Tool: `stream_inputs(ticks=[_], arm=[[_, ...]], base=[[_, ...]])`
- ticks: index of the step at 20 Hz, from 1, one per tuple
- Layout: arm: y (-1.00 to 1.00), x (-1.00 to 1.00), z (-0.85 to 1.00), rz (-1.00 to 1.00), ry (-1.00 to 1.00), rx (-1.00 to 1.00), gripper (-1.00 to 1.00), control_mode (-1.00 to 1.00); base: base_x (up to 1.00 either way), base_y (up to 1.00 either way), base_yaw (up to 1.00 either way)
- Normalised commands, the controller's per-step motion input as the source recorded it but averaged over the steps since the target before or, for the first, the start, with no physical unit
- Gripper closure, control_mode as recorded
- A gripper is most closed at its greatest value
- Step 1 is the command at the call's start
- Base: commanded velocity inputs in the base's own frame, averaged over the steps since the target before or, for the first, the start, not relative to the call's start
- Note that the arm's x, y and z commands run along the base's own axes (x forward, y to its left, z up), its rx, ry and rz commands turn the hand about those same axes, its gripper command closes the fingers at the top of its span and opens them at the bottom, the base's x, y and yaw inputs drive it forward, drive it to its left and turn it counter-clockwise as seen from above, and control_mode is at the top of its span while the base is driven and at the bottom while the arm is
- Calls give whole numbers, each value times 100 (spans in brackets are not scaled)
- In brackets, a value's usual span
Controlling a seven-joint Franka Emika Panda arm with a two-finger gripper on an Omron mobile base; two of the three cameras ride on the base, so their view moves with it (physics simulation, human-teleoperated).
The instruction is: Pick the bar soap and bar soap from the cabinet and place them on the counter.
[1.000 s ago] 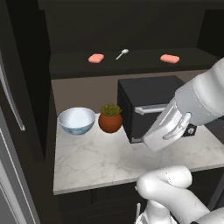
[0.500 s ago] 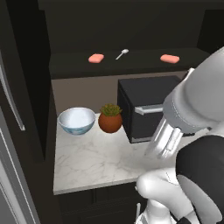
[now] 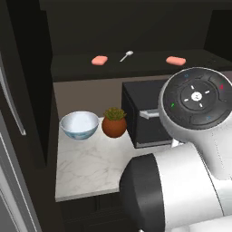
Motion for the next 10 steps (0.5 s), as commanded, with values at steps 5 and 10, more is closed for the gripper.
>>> stream_inputs(ticks=[5,10], arm=[[-43,0,0,-6,-9,-39,-100,-100],[-47,9,0,-5,-8,-36,-100,-100]], base=[[0,0,0],[0,0,0]])
